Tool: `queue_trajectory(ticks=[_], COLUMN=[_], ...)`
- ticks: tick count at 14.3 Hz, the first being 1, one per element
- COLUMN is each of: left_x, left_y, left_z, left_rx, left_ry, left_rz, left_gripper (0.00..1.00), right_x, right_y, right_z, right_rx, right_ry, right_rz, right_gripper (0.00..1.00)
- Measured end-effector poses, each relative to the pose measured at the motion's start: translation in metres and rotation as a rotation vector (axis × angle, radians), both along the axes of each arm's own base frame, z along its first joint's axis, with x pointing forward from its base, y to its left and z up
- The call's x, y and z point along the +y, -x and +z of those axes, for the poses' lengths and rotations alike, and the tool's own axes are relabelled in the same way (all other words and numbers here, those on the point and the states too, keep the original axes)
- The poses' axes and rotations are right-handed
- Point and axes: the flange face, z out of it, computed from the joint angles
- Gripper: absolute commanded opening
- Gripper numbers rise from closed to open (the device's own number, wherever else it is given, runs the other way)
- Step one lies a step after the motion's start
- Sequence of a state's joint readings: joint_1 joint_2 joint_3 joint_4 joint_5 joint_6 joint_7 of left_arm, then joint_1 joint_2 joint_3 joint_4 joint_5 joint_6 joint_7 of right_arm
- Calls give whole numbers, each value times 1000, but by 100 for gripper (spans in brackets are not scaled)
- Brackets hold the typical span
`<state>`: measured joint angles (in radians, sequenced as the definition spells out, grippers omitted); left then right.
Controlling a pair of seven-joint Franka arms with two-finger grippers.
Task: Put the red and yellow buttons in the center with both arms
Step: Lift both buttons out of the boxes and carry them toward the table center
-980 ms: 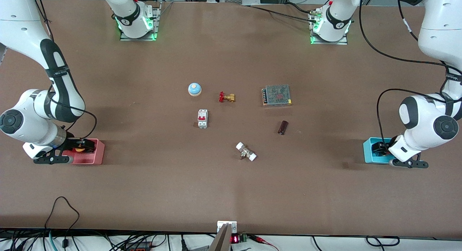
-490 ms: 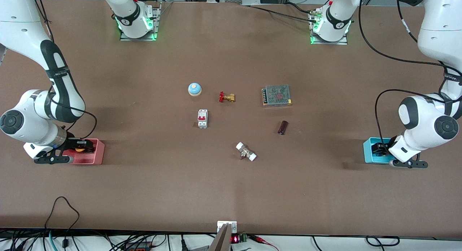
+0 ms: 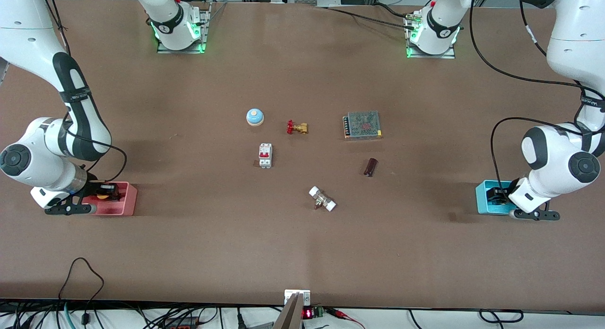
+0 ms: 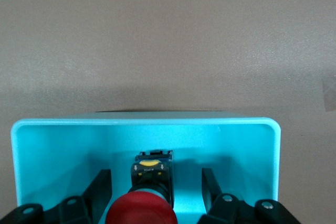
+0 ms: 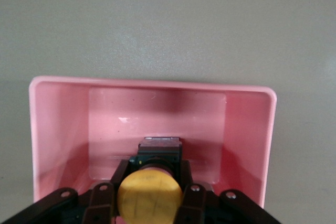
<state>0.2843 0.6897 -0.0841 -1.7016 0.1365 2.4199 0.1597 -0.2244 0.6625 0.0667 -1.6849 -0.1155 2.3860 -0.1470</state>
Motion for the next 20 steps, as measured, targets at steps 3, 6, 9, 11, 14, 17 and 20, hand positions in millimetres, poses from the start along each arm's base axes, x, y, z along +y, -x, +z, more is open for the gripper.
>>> queue_trajectory(ticks=[3, 6, 9, 11, 14, 17, 20], left_x=[0, 2, 4, 7, 11, 7, -24], left_y=[0, -2, -6, -11, -16, -19, -20], left_z=[-1, 3, 9, 24, 67, 122, 153], left_rx=[1, -9, -21, -32, 29, 78, 112], left_ry=[0, -1, -5, -11, -14, -15, -14], left_rz=[1, 2, -5, -15, -13, -28, -63], left_gripper=[31, 31, 32, 32, 32, 32, 32], right_x=[-4, -3, 29, 65, 130, 187, 223], right_y=[-1, 2, 13, 23, 33, 42, 56], right_z=[12, 67, 139, 172, 177, 150, 101], right_rx=[17, 66, 96, 129, 151, 129, 69], right_ry=[3, 7, -3, -12, -28, -51, -89], right_rz=[25, 28, 49, 19, -4, -21, -12], right_gripper=[40, 40, 40, 40, 40, 40, 40])
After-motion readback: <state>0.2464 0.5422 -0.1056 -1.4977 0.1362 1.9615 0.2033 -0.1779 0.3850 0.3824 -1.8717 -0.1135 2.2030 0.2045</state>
